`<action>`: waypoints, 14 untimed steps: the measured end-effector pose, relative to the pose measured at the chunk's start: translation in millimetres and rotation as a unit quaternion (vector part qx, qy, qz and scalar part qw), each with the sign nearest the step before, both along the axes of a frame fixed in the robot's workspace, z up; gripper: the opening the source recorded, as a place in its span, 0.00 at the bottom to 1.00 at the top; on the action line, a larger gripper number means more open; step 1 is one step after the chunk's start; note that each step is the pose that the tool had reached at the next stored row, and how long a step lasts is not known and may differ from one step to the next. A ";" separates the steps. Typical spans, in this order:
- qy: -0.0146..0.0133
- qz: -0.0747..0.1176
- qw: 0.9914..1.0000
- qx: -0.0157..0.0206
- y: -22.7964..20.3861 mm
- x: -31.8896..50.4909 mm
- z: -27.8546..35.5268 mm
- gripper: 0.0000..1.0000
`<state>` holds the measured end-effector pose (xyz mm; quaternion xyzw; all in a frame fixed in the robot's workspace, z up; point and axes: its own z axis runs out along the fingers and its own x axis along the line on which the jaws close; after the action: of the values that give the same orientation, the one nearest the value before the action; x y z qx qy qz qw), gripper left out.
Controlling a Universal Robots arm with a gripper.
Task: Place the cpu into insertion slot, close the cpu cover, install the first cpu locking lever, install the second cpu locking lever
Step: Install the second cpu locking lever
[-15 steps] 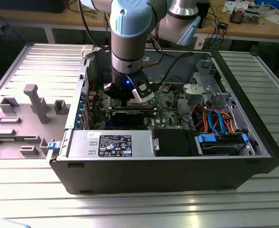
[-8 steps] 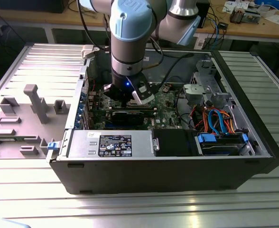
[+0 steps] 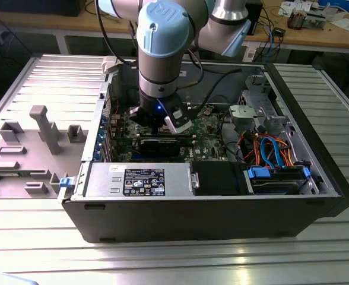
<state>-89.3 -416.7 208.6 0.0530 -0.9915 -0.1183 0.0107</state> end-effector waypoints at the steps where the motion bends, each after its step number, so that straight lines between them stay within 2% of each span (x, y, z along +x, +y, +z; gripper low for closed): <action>1: 0.000 0.000 1.000 0.001 -0.1 -0.1 -0.2 0.11; 3: 0.000 0.000 1.000 0.006 -0.2 -0.4 -1.1 0.11; 9: -0.001 0.000 1.000 0.011 -0.2 -2.3 -4.6 0.11; 10: -0.001 0.000 1.000 0.014 -0.2 -2.6 -5.1 0.11; 12: -0.001 0.000 1.000 0.020 -0.1 -2.7 -6.1 0.11; 14: -0.001 0.000 1.000 0.023 -0.1 -2.7 -7.0 0.11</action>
<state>-92.0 -416.9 201.6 0.0533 -0.9886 -0.1408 0.0086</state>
